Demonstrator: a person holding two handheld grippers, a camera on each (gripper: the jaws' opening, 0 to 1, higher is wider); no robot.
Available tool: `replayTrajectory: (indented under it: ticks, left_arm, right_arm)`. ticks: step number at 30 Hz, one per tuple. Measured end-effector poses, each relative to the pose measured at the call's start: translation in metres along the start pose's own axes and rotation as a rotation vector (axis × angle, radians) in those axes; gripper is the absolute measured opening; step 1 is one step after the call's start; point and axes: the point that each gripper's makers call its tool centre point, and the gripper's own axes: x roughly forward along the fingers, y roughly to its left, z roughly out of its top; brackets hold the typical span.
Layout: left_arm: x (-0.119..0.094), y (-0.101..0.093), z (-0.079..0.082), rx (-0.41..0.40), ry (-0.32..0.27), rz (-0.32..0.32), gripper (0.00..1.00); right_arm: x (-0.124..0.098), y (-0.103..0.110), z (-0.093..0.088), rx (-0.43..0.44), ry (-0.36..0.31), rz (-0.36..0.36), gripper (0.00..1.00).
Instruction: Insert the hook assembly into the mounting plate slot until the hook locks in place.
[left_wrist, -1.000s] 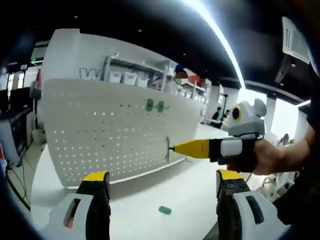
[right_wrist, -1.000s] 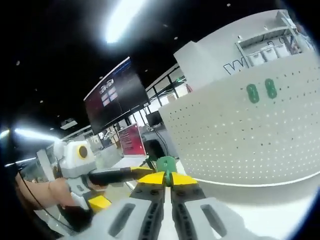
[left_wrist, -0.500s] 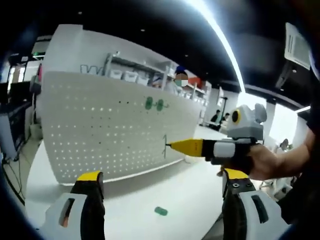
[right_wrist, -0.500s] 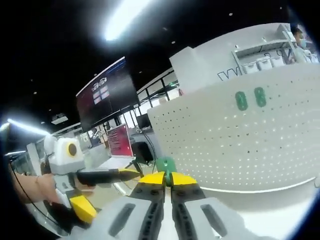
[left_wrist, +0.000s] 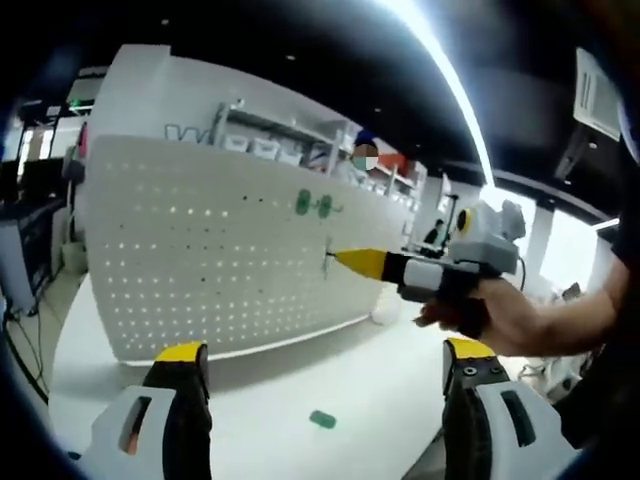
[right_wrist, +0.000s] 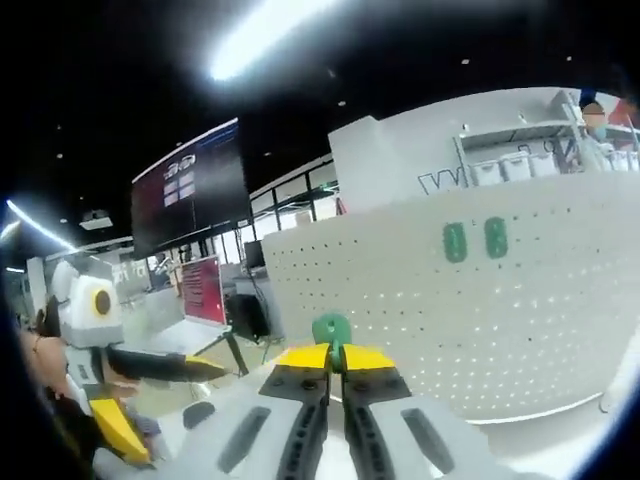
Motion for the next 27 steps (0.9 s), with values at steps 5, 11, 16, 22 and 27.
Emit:
replayTrajectory:
  ticks: [5,11,16,22,27]
  left_arm:
    - [-0.001,0.005,-0.002,-0.001,0.009,0.009,0.98]
    - [-0.004,0.013,0.003,0.004,0.01,0.026,0.97]
    - [-0.005,0.017,0.004,0.006,0.011,0.031,0.97]
    - [-0.006,0.02,0.002,0.001,0.012,0.043,0.97]
    - [-0.006,0.021,-0.004,-0.01,0.024,0.046,0.95]
  right_arm:
    - [0.006,-0.028,0.009,0.0,-0.032,-0.07,0.0]
    - [0.011,-0.059,0.017,-0.024,-0.05,-0.132,0.0]
    - [0.011,-0.086,0.025,-0.044,-0.076,-0.196,0.0]
    - [0.009,-0.115,0.036,-0.05,-0.097,-0.25,0.0]
    - [0.003,-0.137,0.046,-0.056,-0.123,-0.304,0.0]
